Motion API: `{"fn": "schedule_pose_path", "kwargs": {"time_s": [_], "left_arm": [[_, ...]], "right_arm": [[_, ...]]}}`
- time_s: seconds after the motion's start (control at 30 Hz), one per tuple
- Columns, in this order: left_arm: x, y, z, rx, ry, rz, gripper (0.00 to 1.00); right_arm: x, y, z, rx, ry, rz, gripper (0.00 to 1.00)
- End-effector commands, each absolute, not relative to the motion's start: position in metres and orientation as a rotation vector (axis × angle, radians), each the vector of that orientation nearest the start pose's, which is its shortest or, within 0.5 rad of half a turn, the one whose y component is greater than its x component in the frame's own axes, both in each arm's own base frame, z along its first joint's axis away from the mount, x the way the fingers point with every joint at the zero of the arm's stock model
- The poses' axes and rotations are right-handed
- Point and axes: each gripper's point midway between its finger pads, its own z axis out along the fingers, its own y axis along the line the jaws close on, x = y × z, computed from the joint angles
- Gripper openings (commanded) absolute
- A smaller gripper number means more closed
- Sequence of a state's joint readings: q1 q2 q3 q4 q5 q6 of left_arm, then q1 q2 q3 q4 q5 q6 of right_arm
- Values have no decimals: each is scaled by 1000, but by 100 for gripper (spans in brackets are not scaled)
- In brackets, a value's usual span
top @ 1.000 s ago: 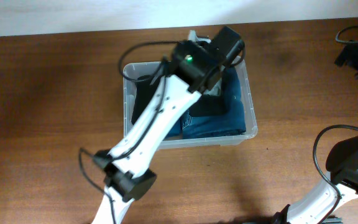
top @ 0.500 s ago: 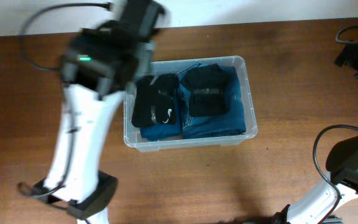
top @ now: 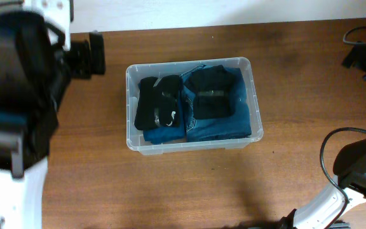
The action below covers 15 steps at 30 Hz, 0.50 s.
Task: Pack container
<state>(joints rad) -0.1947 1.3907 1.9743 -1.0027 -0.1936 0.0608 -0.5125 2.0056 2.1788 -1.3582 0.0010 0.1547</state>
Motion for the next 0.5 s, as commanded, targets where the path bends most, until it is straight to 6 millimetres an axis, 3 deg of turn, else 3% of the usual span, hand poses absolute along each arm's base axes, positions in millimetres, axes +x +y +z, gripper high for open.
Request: {"fn": "schedule_pose_path", "kwargs": {"time_s": [0.0,0.13,0.2,0.23,0.47], "left_arm": [[353,-42,411,181,2000,83,99],[338,-41,359,179,1972,73,99],[325,-37,317,170,1938,72,99],[322,-36,305,166,1919,69,99],[295,-32,247,128,1713,44,99]], "right_arm": [[398,-223,233,901,2589,-99,98],[398,-223,233,901,2588,-99,98],[398,-223,233,901,2588,-99,98],[398,-223,233,901,2588,-99,98],[398,-223,233,901,2589,-99,98]]}}
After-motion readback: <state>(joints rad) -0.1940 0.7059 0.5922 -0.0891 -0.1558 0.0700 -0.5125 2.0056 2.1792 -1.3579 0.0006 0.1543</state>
